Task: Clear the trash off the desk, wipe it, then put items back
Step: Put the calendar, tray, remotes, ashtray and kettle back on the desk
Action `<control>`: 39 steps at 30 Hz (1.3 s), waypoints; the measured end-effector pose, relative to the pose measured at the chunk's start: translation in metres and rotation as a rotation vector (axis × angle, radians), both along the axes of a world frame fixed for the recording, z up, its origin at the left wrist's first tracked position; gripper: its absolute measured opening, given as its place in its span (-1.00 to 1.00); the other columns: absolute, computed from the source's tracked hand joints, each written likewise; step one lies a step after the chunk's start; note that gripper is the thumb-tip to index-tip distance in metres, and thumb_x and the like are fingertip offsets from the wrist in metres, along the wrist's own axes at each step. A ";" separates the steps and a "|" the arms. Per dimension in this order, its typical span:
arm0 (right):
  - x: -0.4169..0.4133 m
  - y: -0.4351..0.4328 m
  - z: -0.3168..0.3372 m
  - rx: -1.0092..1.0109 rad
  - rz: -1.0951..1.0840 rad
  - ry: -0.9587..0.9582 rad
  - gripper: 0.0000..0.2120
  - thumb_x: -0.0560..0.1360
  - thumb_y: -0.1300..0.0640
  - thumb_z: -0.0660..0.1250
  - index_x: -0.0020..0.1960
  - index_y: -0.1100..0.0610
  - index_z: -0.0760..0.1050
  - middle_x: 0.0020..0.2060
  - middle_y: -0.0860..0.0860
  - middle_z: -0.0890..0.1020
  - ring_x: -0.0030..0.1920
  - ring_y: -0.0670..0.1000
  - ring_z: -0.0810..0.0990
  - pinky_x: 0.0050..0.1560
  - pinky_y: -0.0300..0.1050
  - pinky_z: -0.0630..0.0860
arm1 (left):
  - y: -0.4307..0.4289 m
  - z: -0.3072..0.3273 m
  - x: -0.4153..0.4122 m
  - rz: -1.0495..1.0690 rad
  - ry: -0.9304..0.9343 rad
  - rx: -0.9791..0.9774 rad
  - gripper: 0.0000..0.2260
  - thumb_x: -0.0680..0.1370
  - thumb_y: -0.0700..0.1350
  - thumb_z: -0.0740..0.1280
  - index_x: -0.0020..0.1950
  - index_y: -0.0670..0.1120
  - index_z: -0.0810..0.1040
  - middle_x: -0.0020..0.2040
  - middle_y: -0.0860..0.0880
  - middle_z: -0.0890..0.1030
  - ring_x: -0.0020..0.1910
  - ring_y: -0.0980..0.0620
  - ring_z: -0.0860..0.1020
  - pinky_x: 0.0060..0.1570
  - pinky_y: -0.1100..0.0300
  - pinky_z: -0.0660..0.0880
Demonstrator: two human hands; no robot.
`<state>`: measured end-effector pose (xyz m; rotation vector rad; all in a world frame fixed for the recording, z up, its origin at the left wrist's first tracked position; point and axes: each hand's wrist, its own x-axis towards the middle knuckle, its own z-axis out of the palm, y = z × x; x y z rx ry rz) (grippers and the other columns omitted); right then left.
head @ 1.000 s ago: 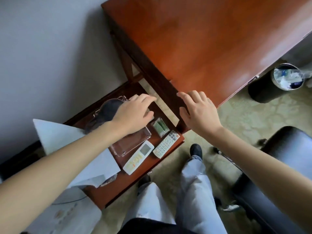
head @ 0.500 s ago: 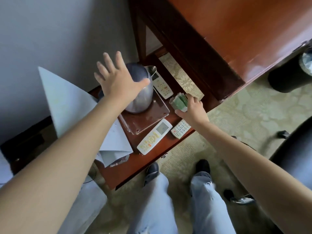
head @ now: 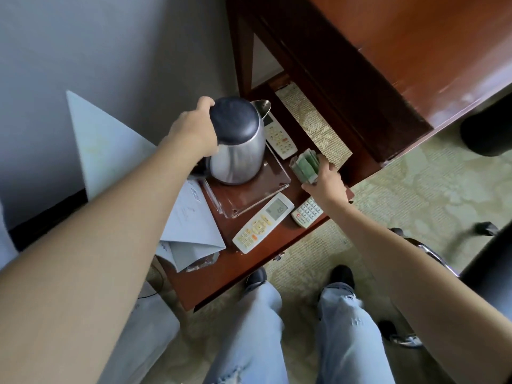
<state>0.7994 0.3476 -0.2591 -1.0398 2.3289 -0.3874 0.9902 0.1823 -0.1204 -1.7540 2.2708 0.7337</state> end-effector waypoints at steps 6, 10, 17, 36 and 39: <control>-0.003 0.004 0.014 -0.191 -0.004 -0.073 -0.33 0.43 0.15 0.40 0.44 0.07 0.16 0.22 0.18 0.45 0.18 0.18 0.47 0.14 0.17 0.49 | -0.008 0.005 0.001 -0.156 -0.190 0.151 -0.06 0.42 -0.08 0.46 0.52 0.09 -0.20 0.34 -0.24 0.38 0.21 -0.28 0.43 0.15 -0.12 0.44; -0.004 0.008 0.031 -0.284 0.028 -0.121 -0.33 0.43 0.14 0.41 0.45 0.08 0.17 0.22 0.13 0.46 0.17 0.10 0.48 0.14 0.03 0.51 | -0.015 0.010 0.000 -0.236 -0.186 0.205 -0.08 0.41 -0.12 0.47 0.50 0.01 -0.16 0.08 -0.24 0.51 -0.05 -0.23 0.55 -0.06 -0.11 0.56; -0.005 0.016 0.066 -0.383 0.106 -0.057 -0.36 0.44 0.12 0.41 0.44 0.06 0.22 0.25 0.06 0.48 0.12 -0.03 0.44 0.09 -0.09 0.48 | -0.024 0.012 0.014 -0.354 -0.123 0.151 -0.18 0.49 -0.14 0.36 0.52 -0.01 -0.17 0.08 -0.27 0.50 -0.09 -0.21 0.50 -0.10 0.01 0.46; -0.092 -0.014 0.260 -0.583 0.055 -0.049 -0.41 0.35 0.12 0.41 0.36 0.02 0.34 0.20 0.03 0.50 0.08 0.03 0.53 0.09 0.06 0.56 | -0.083 0.220 -0.059 -0.642 0.245 -0.118 -0.46 0.51 -0.18 0.34 0.39 0.09 0.18 0.00 -0.04 0.47 -0.31 0.17 0.42 -0.28 0.30 0.31; -0.128 -0.023 0.277 -0.603 0.043 -0.029 -0.40 0.35 0.14 0.44 0.36 0.03 0.35 0.20 0.05 0.51 0.15 0.06 0.50 0.12 0.12 0.53 | -0.089 0.253 -0.093 -0.665 0.314 -0.134 -0.46 0.50 -0.21 0.35 0.36 0.13 0.21 -0.01 0.04 0.49 -0.29 0.21 0.45 -0.23 0.43 0.33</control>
